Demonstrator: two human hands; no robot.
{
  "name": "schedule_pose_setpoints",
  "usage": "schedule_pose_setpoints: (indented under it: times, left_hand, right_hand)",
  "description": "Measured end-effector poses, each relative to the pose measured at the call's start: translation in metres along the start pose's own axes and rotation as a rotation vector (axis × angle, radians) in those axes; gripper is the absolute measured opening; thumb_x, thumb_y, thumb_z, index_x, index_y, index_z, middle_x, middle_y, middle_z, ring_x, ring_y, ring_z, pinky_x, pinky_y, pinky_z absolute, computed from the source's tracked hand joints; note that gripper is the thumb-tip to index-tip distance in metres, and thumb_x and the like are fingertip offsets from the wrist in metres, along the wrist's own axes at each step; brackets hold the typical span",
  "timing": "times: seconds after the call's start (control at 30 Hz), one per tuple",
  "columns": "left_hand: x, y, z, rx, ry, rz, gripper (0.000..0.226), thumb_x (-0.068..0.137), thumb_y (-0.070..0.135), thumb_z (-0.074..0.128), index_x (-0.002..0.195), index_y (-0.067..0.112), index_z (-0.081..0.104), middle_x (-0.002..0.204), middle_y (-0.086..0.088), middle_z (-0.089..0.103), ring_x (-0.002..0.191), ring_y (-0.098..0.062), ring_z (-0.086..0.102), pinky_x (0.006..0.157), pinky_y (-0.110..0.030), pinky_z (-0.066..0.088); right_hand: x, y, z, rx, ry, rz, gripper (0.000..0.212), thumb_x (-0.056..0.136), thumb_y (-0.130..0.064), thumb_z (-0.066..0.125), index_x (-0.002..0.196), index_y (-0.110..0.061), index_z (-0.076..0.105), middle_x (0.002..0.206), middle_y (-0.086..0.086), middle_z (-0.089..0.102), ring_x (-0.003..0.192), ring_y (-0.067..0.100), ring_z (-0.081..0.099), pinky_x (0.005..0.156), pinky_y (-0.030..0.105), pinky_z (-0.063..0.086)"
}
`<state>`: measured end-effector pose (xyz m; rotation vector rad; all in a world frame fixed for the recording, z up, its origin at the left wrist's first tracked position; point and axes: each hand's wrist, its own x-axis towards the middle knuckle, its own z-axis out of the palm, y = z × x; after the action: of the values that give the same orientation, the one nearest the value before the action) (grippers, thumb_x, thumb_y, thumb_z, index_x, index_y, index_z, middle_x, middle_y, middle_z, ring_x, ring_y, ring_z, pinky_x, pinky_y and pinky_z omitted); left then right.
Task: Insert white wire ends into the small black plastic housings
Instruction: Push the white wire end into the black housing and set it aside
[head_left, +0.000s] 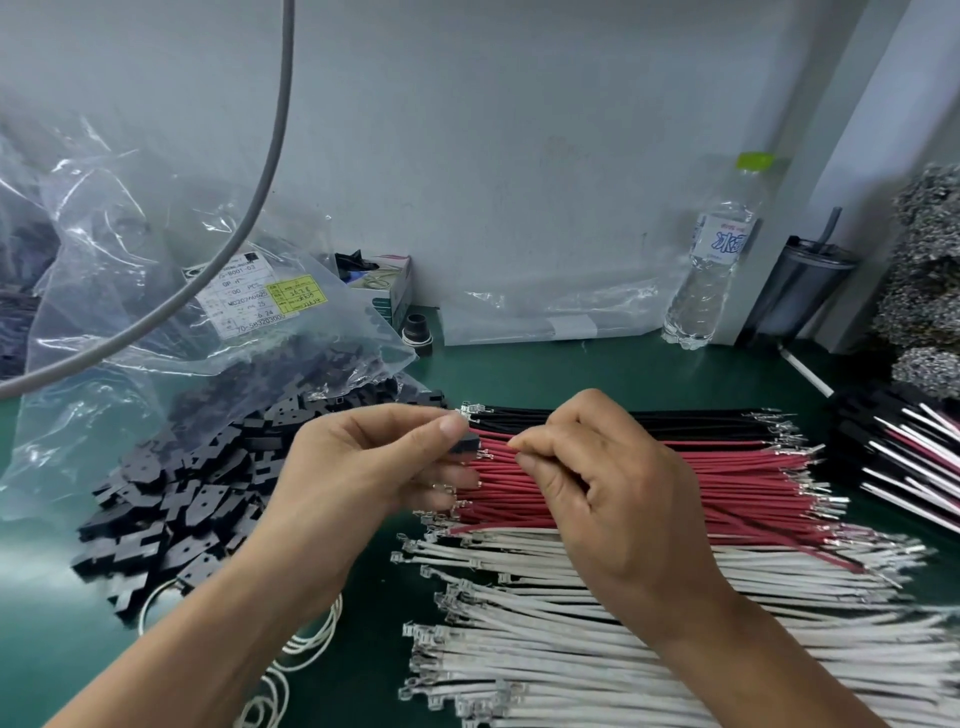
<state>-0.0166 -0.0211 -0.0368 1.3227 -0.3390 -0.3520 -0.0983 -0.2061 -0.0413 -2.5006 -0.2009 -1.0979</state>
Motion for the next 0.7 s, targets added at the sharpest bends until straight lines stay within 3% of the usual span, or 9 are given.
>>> schedule_pose_setpoints:
  times: [0.17, 0.33, 0.7]
  left_hand:
    - [-0.0029, 0.0054, -0.0029, 0.351, -0.021, 0.258, 0.024, 0.068, 0.021, 0.087, 0.091, 0.026, 0.082, 0.080, -0.005, 0.079, 0.065, -0.017, 0.074, 0.057, -0.018, 0.056]
    - [-0.0027, 0.0073, -0.0060, 0.386, -0.081, 0.181, 0.021, 0.071, 0.027, 0.085, 0.091, 0.024, 0.081, 0.072, -0.007, 0.077, 0.058, -0.021, 0.073, 0.048, -0.021, 0.053]
    - [-0.0045, 0.0035, -0.0077, 0.294, -0.148, 0.130, 0.024, 0.070, 0.033, 0.085, 0.092, 0.022, 0.083, 0.072, -0.014, 0.076, 0.058, -0.025, 0.073, 0.048, -0.025, 0.051]
  right_hand:
    - [-0.0002, 0.0012, -0.0004, 0.050, -0.037, 0.061, 0.013, 0.094, -0.030, 0.065, 0.093, -0.023, 0.075, 0.089, -0.016, 0.058, 0.075, 0.005, 0.060, 0.061, 0.025, 0.051]
    - [0.0015, 0.0000, -0.0025, 0.057, -0.059, 0.025, 0.015, 0.093, -0.034, 0.066, 0.088, -0.023, 0.075, 0.084, -0.014, 0.056, 0.072, 0.006, 0.059, 0.059, 0.029, 0.051]
    - [0.0025, -0.0060, -0.0036, 0.113, -0.064, 0.014, 0.015, 0.093, -0.027, 0.066, 0.084, -0.017, 0.073, 0.081, -0.010, 0.056, 0.070, 0.009, 0.058, 0.059, 0.031, 0.050]
